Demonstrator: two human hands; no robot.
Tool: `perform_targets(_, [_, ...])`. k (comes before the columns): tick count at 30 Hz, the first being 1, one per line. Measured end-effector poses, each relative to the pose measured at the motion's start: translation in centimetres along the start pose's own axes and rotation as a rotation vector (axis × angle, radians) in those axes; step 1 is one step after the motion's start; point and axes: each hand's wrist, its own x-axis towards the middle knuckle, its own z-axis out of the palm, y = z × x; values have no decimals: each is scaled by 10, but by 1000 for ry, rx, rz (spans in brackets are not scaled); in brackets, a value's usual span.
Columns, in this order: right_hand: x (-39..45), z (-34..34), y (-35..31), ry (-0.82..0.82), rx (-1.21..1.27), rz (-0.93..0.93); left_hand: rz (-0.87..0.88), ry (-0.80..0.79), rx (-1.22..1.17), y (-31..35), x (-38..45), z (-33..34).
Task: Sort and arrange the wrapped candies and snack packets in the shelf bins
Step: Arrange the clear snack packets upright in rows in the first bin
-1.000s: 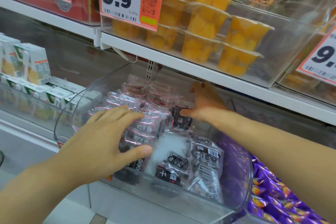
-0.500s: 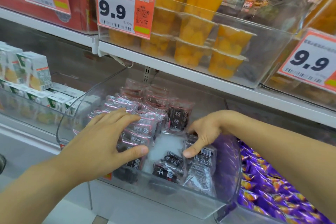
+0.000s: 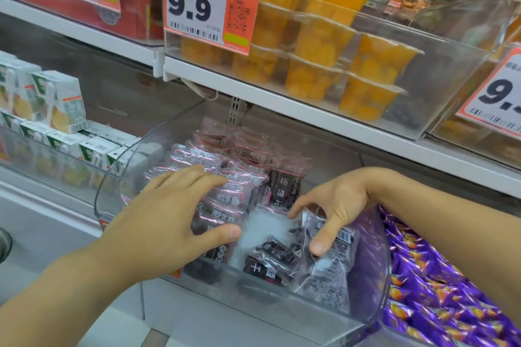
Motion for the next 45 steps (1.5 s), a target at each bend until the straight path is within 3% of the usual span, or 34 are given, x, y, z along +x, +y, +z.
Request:
perform_targets(7, [-10,6,-1,127,159,-237,0,10,15,0,-1,1])
perform_targets(14, [-27,22,-12,318,-75,-136,2,17,3,0,-1,2])
perform_targets(18, [-32,25,-10,411,101,-262,-3,14,-3,0,-1,3])
perform_targets(20, [-26,27,-14,438,127,-203,-6,10,-4,0,0,3])
perform_targets(22, [-13,29,-22,520,-35,-88,-11,5,-1,1,0,3])
perform_targets(25, [11,36,-32,551,-133,-87,-17,8,-8,1,-1,2])
perform_targets(31, [6,12,-14,574,94,-85,-13,0,21,1,-2,2])
perform_targets(35, [26,9,1,763,113,18,-5,24,16,1,-1,2])
perform_targets(38, [30,5,3,724,301,53,5,31,8,0,-2,3])
perform_targets(42, [26,-3,6,895,103,120,8,36,12,0,-2,3])
perform_targets(45, [36,-1,2,841,28,121,9,45,22,1,-2,2])
